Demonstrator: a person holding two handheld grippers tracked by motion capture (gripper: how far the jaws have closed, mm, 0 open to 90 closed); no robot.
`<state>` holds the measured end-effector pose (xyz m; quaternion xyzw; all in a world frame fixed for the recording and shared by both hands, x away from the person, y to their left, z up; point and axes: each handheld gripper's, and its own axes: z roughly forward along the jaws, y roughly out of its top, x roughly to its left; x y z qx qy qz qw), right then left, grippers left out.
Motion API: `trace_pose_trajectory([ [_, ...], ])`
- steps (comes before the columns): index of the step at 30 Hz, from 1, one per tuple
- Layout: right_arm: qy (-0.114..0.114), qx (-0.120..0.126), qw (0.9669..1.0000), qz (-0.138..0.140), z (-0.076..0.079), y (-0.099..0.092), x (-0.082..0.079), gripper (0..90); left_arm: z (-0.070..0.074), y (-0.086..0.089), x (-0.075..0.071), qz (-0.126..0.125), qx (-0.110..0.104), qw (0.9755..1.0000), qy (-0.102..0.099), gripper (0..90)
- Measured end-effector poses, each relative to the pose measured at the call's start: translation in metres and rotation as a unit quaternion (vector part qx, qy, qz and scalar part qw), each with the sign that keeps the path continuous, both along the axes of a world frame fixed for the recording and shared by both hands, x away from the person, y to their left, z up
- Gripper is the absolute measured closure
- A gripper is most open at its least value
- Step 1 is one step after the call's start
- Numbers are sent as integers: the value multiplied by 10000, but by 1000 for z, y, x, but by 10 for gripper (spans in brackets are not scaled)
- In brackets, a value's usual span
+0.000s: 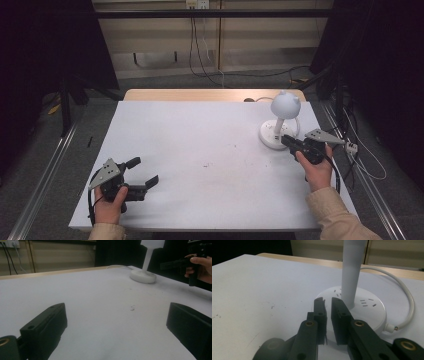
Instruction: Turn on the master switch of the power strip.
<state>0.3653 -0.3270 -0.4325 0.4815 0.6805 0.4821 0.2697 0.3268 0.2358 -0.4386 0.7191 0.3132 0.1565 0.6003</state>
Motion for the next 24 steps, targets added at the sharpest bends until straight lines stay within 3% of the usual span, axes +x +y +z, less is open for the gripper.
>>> trace_pose_trajectory([
  [9,48,12,10000,-40,0,-2,4,900,0,0,0,-7,-15,10000,13,28],
  [24,193,-168,9994,-223,-4,-4,13,900,-1,0,0,3,-22,10000,27,28],
])
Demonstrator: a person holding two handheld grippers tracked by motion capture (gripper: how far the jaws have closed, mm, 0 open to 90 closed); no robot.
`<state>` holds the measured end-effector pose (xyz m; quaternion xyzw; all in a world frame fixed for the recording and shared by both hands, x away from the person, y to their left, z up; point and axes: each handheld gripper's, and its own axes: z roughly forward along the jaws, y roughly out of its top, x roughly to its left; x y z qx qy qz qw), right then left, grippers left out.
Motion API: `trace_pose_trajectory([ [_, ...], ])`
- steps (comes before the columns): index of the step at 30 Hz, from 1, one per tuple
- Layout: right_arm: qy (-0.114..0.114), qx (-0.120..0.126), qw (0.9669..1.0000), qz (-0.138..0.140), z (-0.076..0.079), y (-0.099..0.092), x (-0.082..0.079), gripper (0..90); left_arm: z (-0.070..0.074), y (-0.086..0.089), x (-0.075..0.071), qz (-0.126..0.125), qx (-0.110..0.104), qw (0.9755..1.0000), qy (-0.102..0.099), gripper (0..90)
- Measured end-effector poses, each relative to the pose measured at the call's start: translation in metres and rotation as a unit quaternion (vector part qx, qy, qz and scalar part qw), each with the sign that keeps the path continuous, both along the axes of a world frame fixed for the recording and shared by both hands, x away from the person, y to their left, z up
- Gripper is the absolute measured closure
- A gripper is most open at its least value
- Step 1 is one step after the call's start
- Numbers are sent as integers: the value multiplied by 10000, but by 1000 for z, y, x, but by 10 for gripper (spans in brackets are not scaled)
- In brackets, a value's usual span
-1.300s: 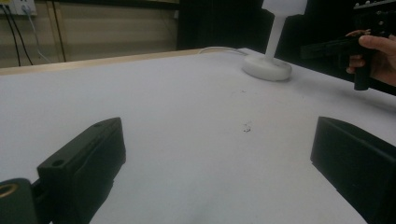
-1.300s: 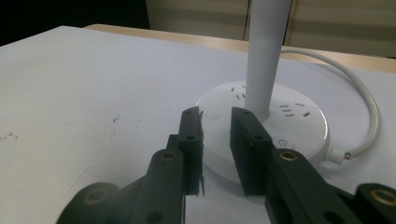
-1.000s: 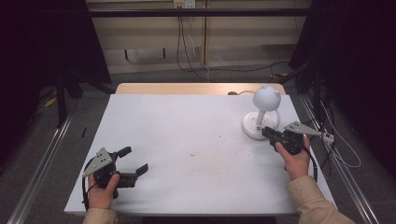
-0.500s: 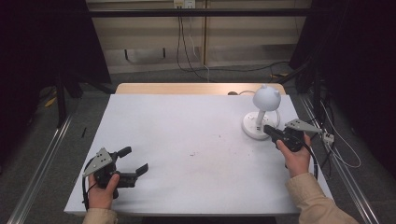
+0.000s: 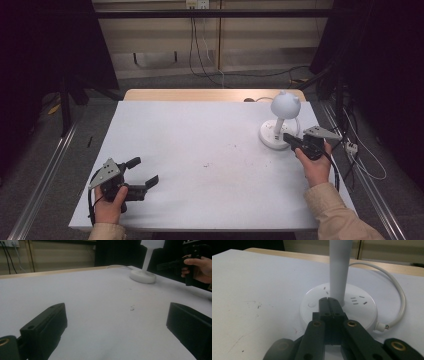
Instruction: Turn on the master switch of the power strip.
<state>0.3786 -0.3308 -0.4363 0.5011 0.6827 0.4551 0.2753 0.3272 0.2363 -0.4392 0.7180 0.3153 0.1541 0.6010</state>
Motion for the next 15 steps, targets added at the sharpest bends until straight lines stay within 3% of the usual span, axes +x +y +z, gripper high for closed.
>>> trace_pose_trajectory([
  [15,86,-68,9998,-176,-6,-8,10,900,0,0,0,-4,13,10000,-6,28],
])
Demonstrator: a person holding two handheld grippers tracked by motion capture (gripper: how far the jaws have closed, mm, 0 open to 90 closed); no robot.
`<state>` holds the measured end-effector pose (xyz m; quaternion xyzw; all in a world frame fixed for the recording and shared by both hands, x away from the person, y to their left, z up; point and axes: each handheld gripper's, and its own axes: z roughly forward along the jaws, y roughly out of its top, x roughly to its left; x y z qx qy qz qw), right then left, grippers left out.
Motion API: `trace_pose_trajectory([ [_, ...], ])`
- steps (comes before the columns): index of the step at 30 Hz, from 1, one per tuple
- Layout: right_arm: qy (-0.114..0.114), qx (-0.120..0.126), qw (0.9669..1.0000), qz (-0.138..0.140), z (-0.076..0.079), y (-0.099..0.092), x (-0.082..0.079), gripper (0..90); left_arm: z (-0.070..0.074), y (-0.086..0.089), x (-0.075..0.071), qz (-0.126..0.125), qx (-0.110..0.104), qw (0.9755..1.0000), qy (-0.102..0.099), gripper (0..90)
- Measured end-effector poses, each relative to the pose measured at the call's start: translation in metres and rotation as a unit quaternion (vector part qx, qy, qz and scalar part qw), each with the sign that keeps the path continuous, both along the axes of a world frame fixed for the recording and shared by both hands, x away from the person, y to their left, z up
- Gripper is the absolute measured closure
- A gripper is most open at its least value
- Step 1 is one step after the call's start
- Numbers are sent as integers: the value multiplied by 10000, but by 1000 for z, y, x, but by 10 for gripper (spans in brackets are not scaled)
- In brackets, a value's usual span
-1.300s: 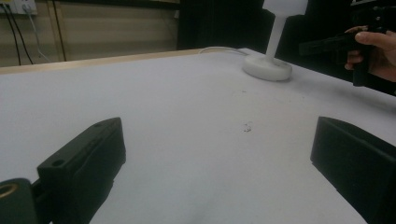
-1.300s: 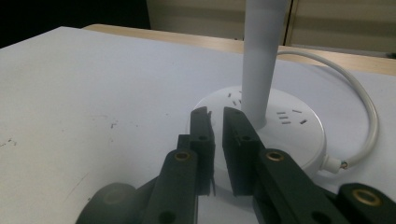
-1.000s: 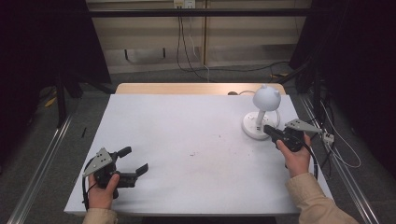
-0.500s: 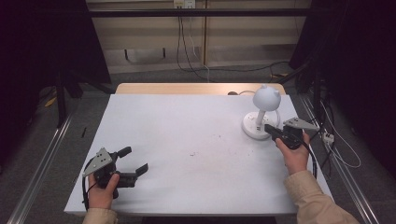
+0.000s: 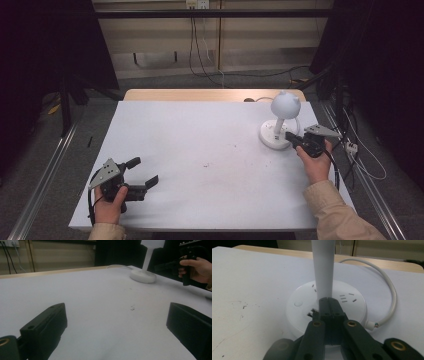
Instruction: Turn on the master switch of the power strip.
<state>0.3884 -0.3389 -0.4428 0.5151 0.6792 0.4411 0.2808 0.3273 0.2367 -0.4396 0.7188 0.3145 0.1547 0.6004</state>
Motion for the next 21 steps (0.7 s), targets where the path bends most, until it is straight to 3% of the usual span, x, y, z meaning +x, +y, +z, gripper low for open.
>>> trace_pose_trajectory([
  [21,52,-36,9999,-118,-3,-1,5,900,0,1,0,26,-12,10000,16,28],
])
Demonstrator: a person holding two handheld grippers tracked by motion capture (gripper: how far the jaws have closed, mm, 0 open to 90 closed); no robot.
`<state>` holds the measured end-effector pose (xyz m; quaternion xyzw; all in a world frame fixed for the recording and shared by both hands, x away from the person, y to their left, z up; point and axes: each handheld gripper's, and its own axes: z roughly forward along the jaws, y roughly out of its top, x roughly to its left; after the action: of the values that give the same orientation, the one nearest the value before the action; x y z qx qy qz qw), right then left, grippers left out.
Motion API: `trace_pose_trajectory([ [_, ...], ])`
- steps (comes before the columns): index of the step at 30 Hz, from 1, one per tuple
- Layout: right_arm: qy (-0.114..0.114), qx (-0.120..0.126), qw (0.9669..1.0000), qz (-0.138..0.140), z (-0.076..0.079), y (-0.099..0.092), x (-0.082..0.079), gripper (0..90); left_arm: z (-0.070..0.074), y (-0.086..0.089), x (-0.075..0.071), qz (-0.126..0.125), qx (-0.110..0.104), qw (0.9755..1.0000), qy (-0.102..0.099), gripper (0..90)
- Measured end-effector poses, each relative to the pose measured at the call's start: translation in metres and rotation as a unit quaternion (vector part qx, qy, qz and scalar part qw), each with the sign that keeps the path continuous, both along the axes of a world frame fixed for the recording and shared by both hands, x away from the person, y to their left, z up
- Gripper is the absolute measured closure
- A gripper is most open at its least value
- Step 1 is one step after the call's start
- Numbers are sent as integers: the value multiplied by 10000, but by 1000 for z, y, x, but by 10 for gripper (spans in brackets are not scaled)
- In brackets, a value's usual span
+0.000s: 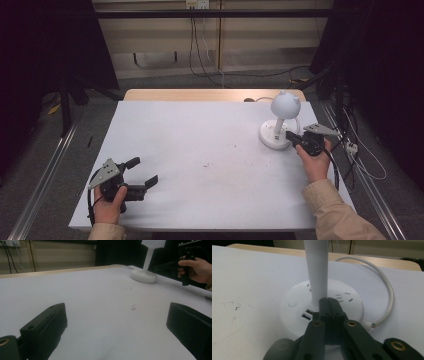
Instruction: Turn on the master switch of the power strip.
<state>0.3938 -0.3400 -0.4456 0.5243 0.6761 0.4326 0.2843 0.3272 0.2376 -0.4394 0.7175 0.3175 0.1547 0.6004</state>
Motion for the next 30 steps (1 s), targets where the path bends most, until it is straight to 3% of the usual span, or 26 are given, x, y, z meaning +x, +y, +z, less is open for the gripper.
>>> trace_pose_trajectory([
  [30,110,-211,9996,-146,-5,-1,7,900,0,2,0,20,-6,10000,-1,28],
])
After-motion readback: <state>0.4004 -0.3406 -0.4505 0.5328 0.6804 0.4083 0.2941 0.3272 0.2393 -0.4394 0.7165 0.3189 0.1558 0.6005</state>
